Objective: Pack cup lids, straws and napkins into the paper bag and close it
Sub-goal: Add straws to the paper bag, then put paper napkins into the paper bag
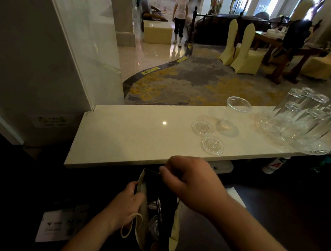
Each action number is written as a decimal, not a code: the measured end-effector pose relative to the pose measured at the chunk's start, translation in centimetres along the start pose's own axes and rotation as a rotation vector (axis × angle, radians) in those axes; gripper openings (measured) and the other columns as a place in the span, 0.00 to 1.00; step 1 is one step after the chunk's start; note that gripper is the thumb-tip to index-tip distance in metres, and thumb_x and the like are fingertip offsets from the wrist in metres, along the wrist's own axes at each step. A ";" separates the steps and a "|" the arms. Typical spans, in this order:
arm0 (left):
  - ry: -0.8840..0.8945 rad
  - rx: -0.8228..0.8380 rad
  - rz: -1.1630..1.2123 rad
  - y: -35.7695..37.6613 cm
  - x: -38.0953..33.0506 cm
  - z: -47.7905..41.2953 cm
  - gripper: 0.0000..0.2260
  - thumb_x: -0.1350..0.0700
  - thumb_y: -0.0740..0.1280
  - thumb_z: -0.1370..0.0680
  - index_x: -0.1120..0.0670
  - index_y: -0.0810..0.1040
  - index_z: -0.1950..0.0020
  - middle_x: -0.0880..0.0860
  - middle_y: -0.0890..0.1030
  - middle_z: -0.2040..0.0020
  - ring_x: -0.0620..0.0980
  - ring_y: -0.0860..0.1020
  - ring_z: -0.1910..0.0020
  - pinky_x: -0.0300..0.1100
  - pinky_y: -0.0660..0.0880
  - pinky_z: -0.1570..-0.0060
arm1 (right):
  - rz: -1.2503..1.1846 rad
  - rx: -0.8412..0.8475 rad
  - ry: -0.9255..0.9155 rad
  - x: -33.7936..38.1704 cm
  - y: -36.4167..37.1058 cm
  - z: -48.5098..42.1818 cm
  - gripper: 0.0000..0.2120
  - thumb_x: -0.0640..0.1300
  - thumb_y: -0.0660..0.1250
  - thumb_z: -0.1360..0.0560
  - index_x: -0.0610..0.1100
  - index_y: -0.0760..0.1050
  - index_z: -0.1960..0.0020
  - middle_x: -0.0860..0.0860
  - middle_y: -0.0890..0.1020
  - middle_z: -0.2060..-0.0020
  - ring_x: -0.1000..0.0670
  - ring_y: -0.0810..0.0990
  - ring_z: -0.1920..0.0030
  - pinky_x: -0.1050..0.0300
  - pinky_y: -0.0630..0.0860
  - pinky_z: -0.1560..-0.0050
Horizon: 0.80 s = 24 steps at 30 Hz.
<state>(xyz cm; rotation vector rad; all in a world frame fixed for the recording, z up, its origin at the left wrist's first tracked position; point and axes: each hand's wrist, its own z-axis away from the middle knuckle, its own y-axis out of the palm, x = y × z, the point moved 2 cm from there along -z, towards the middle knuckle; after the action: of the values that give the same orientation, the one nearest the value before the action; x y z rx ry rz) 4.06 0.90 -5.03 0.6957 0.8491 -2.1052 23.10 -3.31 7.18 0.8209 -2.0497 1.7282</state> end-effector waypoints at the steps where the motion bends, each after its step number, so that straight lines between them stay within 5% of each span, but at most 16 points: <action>1: 0.001 -0.001 -0.006 -0.1 0.1 0.0 0.15 0.50 0.64 0.17 0.42 0.71 0.31 0.53 0.87 0.49 0.53 0.85 0.50 0.51 0.81 0.43 | -0.006 -0.072 -0.009 -0.5 -0.6 0.3 0.14 0.56 0.65 0.21 0.51 0.73 0.63 0.54 0.76 0.71 0.54 0.76 0.69 0.61 0.71 0.71; 7: -0.013 -0.006 -0.019 0.2 0.1 0.0 0.13 0.49 0.62 0.16 0.41 0.70 0.32 0.51 0.86 0.49 0.52 0.84 0.50 0.48 0.81 0.45 | 0.109 -0.298 0.132 -7.4 -1.3 1.6 0.19 0.51 0.66 0.22 0.45 0.68 0.69 0.52 0.71 0.77 0.52 0.72 0.74 0.53 0.70 0.73; 13: -0.026 -0.027 -0.016 0.6 -0.1 -0.5 0.12 0.48 0.64 0.18 0.39 0.69 0.35 0.50 0.86 0.49 0.52 0.85 0.50 0.48 0.81 0.44 | 0.294 -0.197 0.351 -16.3 1.8 3.9 0.20 0.54 0.65 0.22 0.45 0.68 0.68 0.52 0.72 0.76 0.53 0.73 0.74 0.54 0.68 0.73; 20: -0.042 -0.022 -0.004 1.3 -0.1 -1.1 0.15 0.45 0.65 0.23 0.36 0.72 0.36 0.52 0.88 0.50 0.54 0.86 0.49 0.56 0.81 0.38 | 0.368 0.023 0.555 -23.9 5.9 6.9 0.10 0.54 0.64 0.24 0.49 0.78 0.53 0.52 0.80 0.57 0.51 0.76 0.57 0.58 0.65 0.64; 24: -0.039 -0.025 -0.015 1.5 -0.3 -1.3 0.10 0.51 0.64 0.18 0.35 0.72 0.41 0.52 0.87 0.50 0.55 0.85 0.49 0.55 0.81 0.39 | 0.380 0.131 0.694 -27.5 7.4 8.5 0.15 0.53 0.63 0.23 0.48 0.76 0.38 0.48 0.80 0.42 0.46 0.77 0.42 0.55 0.72 0.54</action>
<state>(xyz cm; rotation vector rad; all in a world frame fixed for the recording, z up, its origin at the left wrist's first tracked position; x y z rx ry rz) 5.66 1.24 -6.16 0.6344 0.8602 -2.1113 40.74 -5.09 -16.63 -0.1672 -1.6764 1.9806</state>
